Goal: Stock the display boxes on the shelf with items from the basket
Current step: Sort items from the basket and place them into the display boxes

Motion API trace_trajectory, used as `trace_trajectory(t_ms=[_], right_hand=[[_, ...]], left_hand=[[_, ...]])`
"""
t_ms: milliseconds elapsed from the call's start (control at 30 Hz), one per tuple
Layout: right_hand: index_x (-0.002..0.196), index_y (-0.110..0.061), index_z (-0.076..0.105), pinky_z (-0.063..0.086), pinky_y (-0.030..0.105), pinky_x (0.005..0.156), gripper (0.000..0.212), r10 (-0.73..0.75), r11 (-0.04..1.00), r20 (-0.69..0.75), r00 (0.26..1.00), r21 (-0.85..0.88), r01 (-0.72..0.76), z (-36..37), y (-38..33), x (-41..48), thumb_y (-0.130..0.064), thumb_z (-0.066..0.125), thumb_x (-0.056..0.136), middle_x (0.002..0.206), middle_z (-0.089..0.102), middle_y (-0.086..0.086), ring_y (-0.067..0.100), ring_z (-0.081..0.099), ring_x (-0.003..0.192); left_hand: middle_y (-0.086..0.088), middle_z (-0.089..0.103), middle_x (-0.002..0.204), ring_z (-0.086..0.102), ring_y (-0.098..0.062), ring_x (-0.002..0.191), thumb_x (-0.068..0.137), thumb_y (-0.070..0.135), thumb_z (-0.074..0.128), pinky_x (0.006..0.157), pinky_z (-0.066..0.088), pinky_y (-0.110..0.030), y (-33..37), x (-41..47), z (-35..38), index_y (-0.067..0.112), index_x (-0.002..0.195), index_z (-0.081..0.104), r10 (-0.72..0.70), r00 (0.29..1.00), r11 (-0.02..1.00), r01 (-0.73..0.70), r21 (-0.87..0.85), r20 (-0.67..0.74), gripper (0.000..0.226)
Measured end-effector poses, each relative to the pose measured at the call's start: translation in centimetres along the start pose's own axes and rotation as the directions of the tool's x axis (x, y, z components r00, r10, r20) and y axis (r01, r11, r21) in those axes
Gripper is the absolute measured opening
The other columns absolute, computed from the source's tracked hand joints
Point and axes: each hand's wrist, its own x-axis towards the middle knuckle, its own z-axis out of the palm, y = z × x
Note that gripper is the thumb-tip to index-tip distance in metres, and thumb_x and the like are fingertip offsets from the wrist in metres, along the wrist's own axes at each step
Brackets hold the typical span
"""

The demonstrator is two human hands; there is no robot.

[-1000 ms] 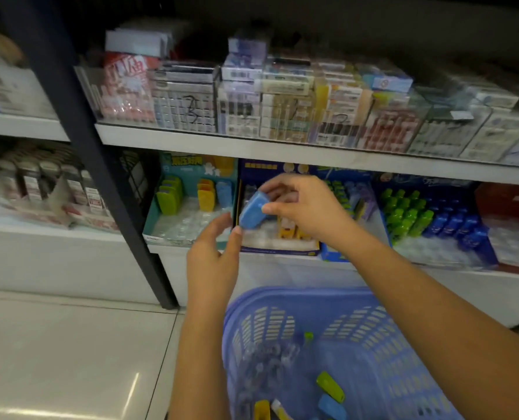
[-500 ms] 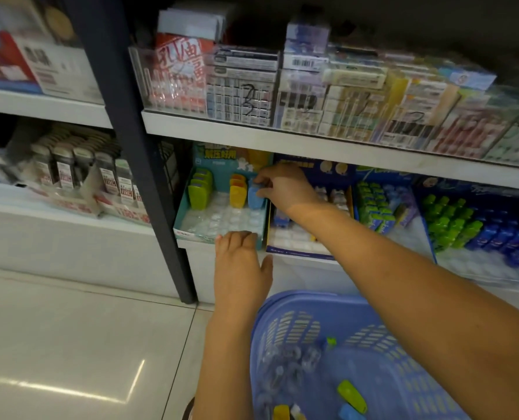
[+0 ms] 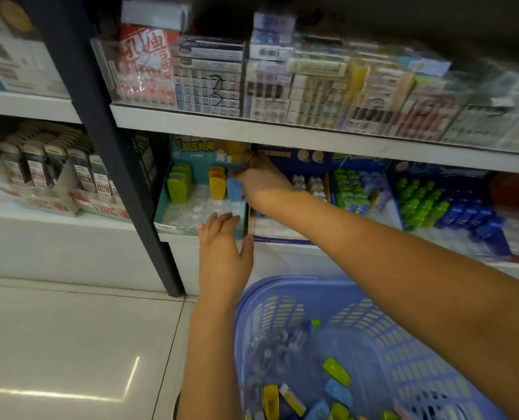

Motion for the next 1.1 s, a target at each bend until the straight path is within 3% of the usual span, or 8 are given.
trace_trajectory(t_ms=[167, 233, 333, 533, 667, 800, 900, 1100], right_hand=[[0.115, -0.011, 0.061, 0.040, 0.029, 0.077, 0.025, -0.122, 0.982, -0.105, 0.987, 0.129, 0.135, -1.0, 3.3, -9.9, -0.021, 0.054, 0.094, 0.109, 0.056, 0.012, 0.022, 0.055, 0.090], [0.102, -0.014, 0.066, 0.045, 0.032, 0.076, 0.017, -0.094, 0.985, 0.017, 0.995, 0.143, 0.091, 0.5, 6.0, -14.5, -0.023, 0.056, 0.092, 0.094, 0.063, 0.008, 0.019, 0.056, 0.081], [0.112, -0.015, 0.063, 0.040, 0.025, 0.083, 0.027, 0.067, 0.995, 0.387, 0.920, 0.037, -0.089, 5.4, 10.9, -20.7, -0.023, 0.062, 0.086, 0.109, 0.063, 0.010, 0.024, 0.057, 0.103], [0.148, -0.020, 0.024, 0.032, 0.029, 0.108, 0.087, 0.232, 0.967, 0.688, 0.688, -0.087, -0.239, 14.9, 17.9, -27.7, -0.021, 0.074, 0.077, 0.153, 0.027, 0.011, 0.026, 0.033, 0.137], [0.149, -0.028, 0.023, 0.023, 0.041, 0.115, 0.082, 0.198, 0.971, 0.725, 0.660, -0.052, -0.235, 19.0, 19.6, -28.9, -0.019, 0.069, 0.082, 0.157, 0.013, 0.012, 0.033, 0.021, 0.142], [0.145, -0.034, 0.030, 0.012, 0.038, 0.119, 0.066, 0.038, 0.999, 0.728, 0.684, -0.049, -0.003, 21.5, 20.7, -29.4, -0.024, 0.062, 0.088, 0.159, -0.001, 0.008, 0.029, 0.005, 0.146], [0.134, -0.024, 0.041, 0.026, 0.039, 0.109, 0.076, -0.060, 0.987, 0.753, 0.656, -0.055, 0.154, 22.2, 21.0, -29.6, -0.017, 0.076, 0.067, 0.150, 0.021, 0.016, 0.033, 0.024, 0.138], [0.122, -0.021, 0.041, 0.042, 0.043, 0.093, 0.067, -0.032, 0.988, 0.735, 0.677, -0.078, 0.131, 23.1, 21.8, -30.3, -0.013, 0.075, 0.065, 0.144, 0.021, 0.022, 0.040, 0.039, 0.124]], left_hand=[[-0.004, 0.068, 0.103, 0.061, -0.017, 0.092, 0.095, 0.020, 0.054, 0.080, 0.050, -0.030, 1.3, -2.2, 0.0, 0.015, 0.108, 0.066, 0.024, 0.999, 0.983, -0.019, -0.183, 0.029, 0.019], [-0.002, 0.071, 0.090, 0.063, -0.017, 0.081, 0.093, 0.020, 0.056, 0.073, 0.050, -0.030, 1.9, -3.0, 1.2, 0.014, 0.098, 0.069, 0.011, 0.989, 0.986, 0.014, -0.168, 0.144, 0.015], [-0.011, 0.072, 0.089, 0.065, -0.025, 0.084, 0.091, 0.017, 0.057, 0.077, 0.051, -0.034, 2.6, -4.6, 4.9, 0.009, 0.090, 0.068, -0.018, 0.913, 0.994, 0.061, -0.093, 0.407, 0.014], [-0.023, 0.062, 0.112, 0.058, -0.036, 0.107, 0.093, 0.009, 0.047, 0.084, 0.044, -0.040, 1.1, -12.0, 14.5, -0.001, 0.112, 0.062, -0.143, 0.465, 0.980, -0.054, 0.190, 0.874, 0.026], [-0.017, 0.054, 0.107, 0.050, -0.035, 0.114, 0.098, 0.004, 0.040, 0.092, 0.041, -0.034, -0.6, -16.0, 18.5, 0.000, 0.138, 0.042, -0.259, 0.158, 0.959, -0.076, 0.274, 0.953, 0.041], [-0.018, 0.051, 0.133, 0.052, -0.033, 0.119, 0.096, 0.012, 0.046, 0.100, 0.043, -0.041, -1.7, -17.7, 20.0, 0.004, 0.135, 0.047, -0.316, 0.154, 0.934, -0.124, 0.335, 0.936, 0.040], [-0.020, 0.053, 0.130, 0.055, -0.033, 0.108, 0.093, 0.012, 0.050, 0.089, 0.046, -0.040, -2.6, -18.5, 20.7, 0.009, 0.138, 0.042, -0.290, 0.090, 0.933, -0.196, 0.303, 0.953, 0.046], [-0.021, 0.056, 0.124, 0.056, -0.034, 0.102, 0.095, 0.011, 0.045, 0.082, 0.045, -0.038, -3.1, -18.2, 22.0, 0.009, 0.133, 0.048, -0.235, 0.110, 0.956, -0.152, 0.250, 0.966, 0.038]])
